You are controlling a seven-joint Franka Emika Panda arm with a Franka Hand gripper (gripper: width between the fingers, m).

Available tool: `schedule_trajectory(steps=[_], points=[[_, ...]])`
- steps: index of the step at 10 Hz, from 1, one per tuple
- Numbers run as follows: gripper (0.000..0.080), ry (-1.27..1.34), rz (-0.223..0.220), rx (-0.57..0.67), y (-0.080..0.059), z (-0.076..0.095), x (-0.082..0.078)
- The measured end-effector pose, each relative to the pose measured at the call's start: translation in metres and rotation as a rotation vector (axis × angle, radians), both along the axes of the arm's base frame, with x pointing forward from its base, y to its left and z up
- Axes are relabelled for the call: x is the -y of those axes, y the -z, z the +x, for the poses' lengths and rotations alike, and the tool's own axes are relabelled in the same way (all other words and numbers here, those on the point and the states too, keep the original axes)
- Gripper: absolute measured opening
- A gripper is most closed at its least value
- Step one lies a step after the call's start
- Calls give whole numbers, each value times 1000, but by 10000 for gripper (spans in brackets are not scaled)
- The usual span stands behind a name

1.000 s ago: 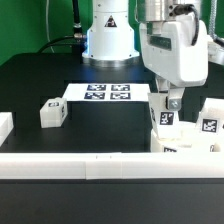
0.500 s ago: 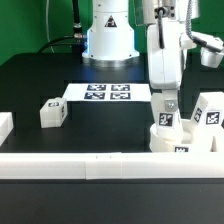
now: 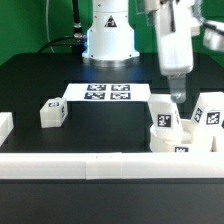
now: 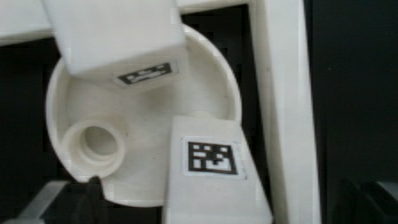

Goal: Assemble stool

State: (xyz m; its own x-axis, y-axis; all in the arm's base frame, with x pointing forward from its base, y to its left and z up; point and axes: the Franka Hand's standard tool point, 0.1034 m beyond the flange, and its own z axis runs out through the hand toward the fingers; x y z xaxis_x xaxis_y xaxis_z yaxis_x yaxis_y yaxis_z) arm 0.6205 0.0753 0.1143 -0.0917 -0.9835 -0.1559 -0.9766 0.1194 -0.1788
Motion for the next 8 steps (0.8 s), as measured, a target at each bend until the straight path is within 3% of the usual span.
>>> schedule_trajectory(steps=[3, 5, 8], points=[[649, -238, -50, 28, 2, -1, 1], [649, -534, -112, 29, 2, 0, -2], [649, -935, -184, 85, 0, 3, 9]])
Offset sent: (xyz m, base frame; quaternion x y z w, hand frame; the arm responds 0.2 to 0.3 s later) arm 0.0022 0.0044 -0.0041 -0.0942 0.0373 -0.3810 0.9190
